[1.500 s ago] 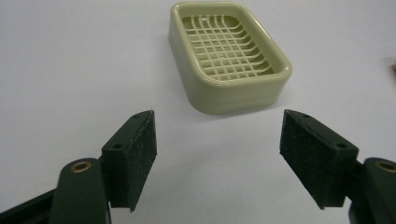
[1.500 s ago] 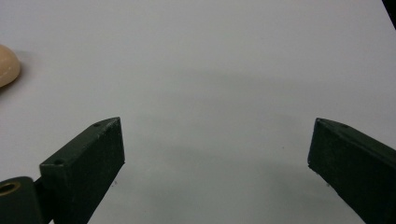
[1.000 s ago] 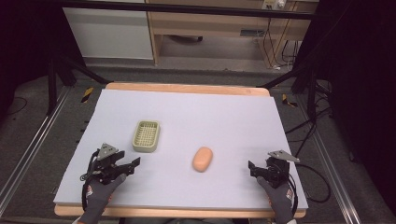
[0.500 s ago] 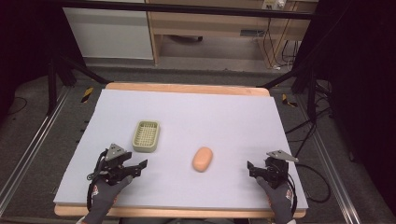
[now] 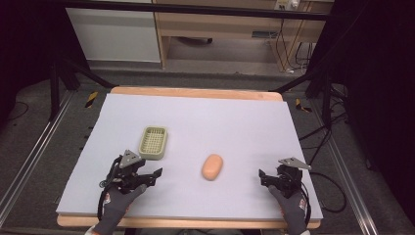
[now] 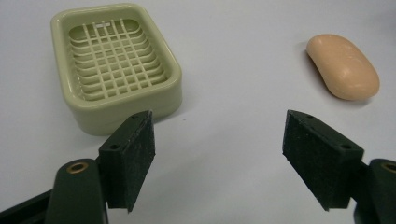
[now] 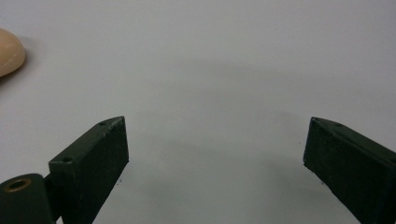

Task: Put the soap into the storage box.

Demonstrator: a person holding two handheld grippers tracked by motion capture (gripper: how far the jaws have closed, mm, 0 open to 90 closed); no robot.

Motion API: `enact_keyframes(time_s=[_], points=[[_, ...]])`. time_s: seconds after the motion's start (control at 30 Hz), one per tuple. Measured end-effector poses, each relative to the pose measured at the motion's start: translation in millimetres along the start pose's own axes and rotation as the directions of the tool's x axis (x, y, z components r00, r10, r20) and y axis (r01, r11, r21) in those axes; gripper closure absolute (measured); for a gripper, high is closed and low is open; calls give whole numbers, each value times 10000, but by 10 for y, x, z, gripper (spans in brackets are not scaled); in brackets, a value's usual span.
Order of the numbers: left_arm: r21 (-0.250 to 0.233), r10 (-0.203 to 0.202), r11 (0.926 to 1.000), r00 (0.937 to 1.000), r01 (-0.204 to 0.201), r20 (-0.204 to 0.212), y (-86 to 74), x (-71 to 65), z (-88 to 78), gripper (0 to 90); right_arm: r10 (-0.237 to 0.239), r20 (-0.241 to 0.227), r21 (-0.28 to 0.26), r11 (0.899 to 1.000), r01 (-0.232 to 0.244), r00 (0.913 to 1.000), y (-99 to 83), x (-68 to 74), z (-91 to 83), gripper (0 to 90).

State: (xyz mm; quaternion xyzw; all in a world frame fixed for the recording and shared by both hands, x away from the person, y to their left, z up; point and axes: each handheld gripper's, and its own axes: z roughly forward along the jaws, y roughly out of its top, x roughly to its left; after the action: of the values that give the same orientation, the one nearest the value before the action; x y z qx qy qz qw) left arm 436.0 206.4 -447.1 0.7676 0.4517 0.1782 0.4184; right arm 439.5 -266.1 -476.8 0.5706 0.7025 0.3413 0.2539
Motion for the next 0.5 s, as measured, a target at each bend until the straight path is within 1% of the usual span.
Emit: enact_keyframes(time_s=[0.1, 0.13, 0.23, 0.47, 0.5], points=[[-17, 7, 10000, 10000, -7, 24, 9, -18, 9, 243, 20, -7, 5, 10000, -20, 10000, 0, 0, 1, 70], [12, 98, 10000, 9999, -98, 24, 21, -34, 12, 242, 10, 2, -1, 10000, -10, 10000, 1, 0, 0, 70], [4, 140, 9999, 9999, -140, 47, 35, -51, 14, 240, 9, 10, -10, 10000, -9, 10000, 1, -2, 0, 69], [-42, 274, 9996, 9995, -273, 164, 108, -125, 37, 236, 28, 46, 0, 10000, -28, 10000, 2, 4, -4, 68], [-19, 362, 9993, 9992, -362, 192, 132, -149, 45, 236, 33, 46, -1, 10000, -33, 10000, 2, 6, -4, 68]])
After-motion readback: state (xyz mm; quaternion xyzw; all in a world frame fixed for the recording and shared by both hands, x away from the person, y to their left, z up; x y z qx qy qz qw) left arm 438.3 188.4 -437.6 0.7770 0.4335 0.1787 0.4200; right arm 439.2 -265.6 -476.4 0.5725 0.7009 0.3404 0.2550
